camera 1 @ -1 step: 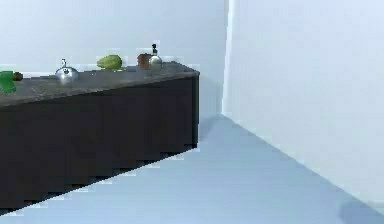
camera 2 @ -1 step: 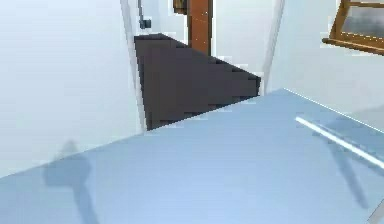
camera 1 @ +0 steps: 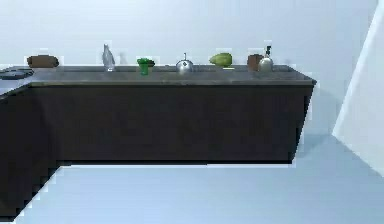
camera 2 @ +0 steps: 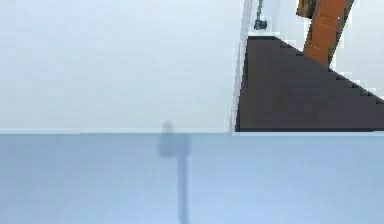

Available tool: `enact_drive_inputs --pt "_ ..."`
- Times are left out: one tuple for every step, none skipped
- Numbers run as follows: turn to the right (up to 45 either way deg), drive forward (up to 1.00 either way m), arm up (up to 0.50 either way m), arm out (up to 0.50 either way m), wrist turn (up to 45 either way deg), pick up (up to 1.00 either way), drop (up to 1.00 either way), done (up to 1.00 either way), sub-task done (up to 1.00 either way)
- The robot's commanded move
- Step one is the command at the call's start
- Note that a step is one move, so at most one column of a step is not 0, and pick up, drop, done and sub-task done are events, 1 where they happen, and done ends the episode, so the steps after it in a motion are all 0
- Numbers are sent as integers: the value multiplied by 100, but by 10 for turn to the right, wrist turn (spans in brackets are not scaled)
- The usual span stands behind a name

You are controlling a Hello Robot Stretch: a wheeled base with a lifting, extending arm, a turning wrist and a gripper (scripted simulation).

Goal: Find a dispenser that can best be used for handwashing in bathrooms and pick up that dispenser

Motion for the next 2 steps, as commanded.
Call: enact_drive_inputs --pt "0 100 0 0 0 0 0 0 0" --pt "-30 0 0 0 0 0 0 0 0"
